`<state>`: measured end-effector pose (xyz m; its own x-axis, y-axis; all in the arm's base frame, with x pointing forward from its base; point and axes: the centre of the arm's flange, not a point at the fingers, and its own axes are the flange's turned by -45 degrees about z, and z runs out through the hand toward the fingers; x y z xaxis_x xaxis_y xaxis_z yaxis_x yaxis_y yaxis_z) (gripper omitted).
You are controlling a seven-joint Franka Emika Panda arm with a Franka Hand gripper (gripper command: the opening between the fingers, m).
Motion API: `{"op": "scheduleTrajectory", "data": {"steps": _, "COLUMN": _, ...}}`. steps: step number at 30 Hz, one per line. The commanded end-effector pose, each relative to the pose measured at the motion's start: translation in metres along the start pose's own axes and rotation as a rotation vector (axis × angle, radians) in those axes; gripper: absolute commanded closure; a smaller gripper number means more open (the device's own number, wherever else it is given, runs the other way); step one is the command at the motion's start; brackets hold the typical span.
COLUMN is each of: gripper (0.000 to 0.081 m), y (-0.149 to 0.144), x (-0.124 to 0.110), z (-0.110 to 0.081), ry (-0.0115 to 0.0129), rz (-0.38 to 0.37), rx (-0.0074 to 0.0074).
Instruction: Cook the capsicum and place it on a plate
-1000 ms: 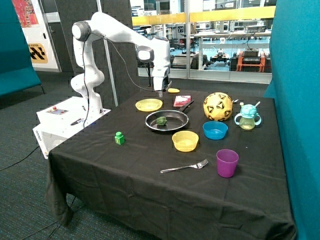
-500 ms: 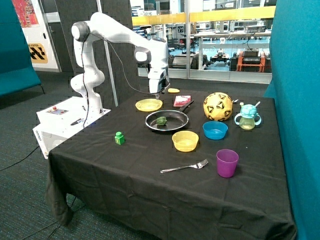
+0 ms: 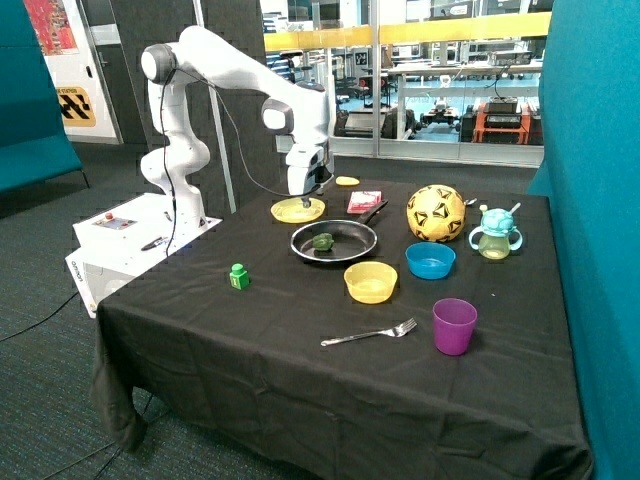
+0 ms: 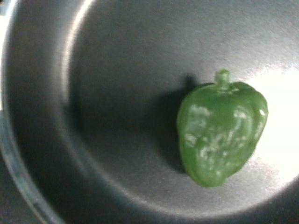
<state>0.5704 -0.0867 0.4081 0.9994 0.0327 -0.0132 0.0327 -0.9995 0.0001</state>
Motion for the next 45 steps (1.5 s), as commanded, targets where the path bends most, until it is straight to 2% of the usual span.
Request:
{"op": "scheduleTrajectory", "data": {"steps": 1, "gripper": 0.0102, "y": 0.021, "x": -0.006, "z": 0.019, "ry": 0.0132, "rz": 0.036, "rx": 0.0004}}
{"op": "scheduleTrajectory", "data": {"steps": 24, "gripper": 0.0088, "y": 0.015, "x": 0.006, "z": 0.055, "ry": 0.0132, "rz": 0.012, "rx": 0.0002}}
{"op": "scheduleTrajectory", "data": {"steps": 33, "gripper": 0.0089, "y": 0.01, "x": 0.005, "z": 0.076, "ry": 0.0132, "rz": 0.008, "rx": 0.0002}}
{"op": "scheduleTrajectory", "data": {"steps": 45, "gripper": 0.0094, "y": 0.005, "x": 0.016, "z": 0.087, "ry": 0.0132, "rz": -0.014, "rx": 0.0}}
